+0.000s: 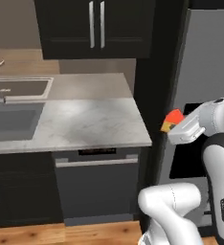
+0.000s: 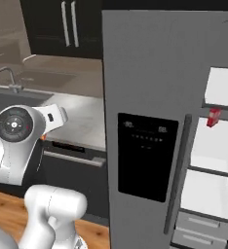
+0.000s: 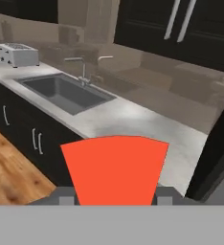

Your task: Pick the cheese from the fridge and the cheese grater from the cabinet and place them next to the salad bowl.

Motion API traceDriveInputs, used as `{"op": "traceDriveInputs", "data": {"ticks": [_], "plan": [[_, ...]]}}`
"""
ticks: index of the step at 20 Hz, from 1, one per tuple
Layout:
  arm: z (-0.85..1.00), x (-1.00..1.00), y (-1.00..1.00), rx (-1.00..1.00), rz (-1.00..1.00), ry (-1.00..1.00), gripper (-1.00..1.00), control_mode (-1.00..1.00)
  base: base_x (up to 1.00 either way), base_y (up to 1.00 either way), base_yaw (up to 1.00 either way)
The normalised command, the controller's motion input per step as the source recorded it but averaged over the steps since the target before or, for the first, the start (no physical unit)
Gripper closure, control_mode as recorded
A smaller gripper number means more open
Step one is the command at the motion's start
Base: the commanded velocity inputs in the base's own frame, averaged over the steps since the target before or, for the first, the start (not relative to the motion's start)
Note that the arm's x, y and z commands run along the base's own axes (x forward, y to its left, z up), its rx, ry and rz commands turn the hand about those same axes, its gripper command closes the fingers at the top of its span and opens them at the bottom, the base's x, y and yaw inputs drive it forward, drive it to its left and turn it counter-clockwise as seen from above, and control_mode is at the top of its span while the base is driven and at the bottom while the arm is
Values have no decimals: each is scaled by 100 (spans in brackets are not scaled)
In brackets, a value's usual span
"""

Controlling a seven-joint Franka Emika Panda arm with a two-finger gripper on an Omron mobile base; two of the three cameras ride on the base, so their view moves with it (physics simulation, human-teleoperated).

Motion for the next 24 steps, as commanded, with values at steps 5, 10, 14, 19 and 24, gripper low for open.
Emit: {"op": "traceDriveInputs", "data": {"ticks": [5,10,14,19,24], "plan": [[0,0,0,0,0,0,100,100,22,100,6],[0,0,0,0,0,0,100,100,29,100,3],[0,0,0,0,0,0,100,100,27,100,2],[0,0,0,0,0,0,100,100,32,100,1],[0,0,0,0,0,0,100,100,40,100,0]]}}
